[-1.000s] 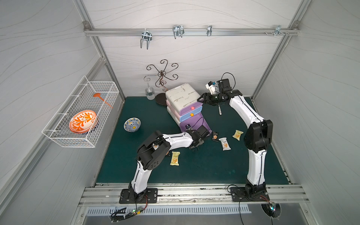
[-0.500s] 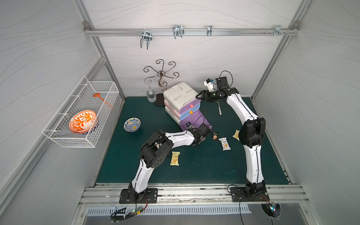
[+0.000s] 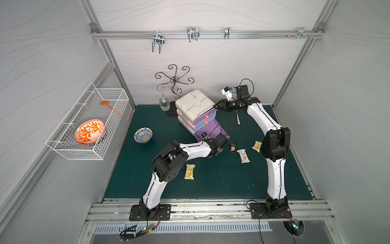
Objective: Take the cookies out of the drawer
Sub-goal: Close the drawer in the storage box.
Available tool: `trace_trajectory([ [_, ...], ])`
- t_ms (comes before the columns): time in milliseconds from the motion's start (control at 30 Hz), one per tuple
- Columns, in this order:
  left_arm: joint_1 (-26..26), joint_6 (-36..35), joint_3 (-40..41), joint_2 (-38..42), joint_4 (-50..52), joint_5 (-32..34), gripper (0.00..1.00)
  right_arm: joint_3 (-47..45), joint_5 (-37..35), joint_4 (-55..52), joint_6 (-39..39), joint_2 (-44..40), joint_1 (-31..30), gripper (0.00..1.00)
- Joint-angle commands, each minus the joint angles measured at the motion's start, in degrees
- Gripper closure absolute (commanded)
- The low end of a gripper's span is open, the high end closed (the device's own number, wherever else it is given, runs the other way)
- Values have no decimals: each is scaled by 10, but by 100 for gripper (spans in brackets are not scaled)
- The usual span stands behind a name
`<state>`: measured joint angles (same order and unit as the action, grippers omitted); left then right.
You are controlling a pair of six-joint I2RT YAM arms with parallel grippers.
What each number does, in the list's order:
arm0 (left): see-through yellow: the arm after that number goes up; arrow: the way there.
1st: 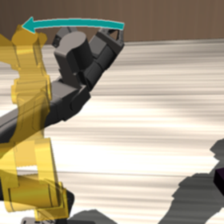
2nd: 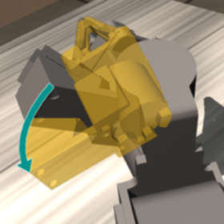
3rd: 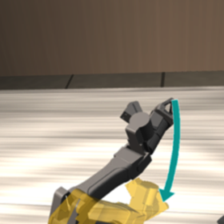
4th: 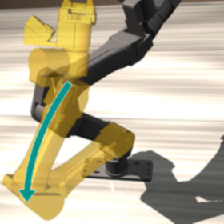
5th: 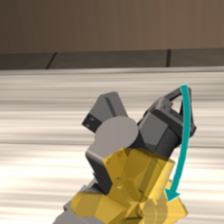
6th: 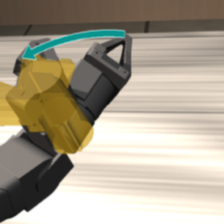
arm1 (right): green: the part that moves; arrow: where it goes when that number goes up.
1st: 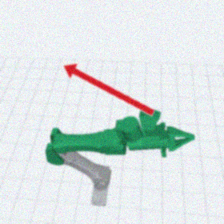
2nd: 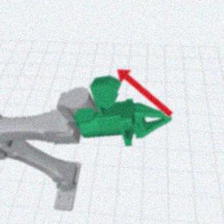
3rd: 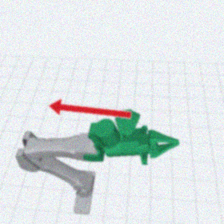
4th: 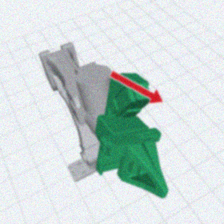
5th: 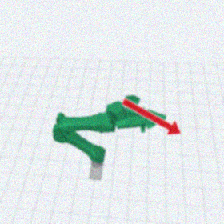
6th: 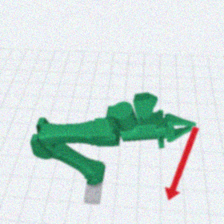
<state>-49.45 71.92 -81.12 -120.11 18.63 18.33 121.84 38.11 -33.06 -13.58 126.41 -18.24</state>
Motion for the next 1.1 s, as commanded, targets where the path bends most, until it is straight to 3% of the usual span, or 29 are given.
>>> trace_trajectory([
  [0, 18, -14, -20, -13, -16, 19, 58, -15, 41, -78, 14, -13, -23, 38],
  [467, 31, -29, -36, -12, -26, 9, 55, -30, 54, -2, -70, -49, 18, 17],
  [767, 32, -26, -39, -19, -35, 5, 48, -162, -17, -108, -90, -110, 80, 17],
  [967, 34, -33, -36, -22, -46, -13, 32, -301, -41, -112, -102, -180, 101, 18],
  [1067, 35, -46, -33, -19, -65, -29, 15, -313, -38, -120, -107, -187, 101, 18],
])
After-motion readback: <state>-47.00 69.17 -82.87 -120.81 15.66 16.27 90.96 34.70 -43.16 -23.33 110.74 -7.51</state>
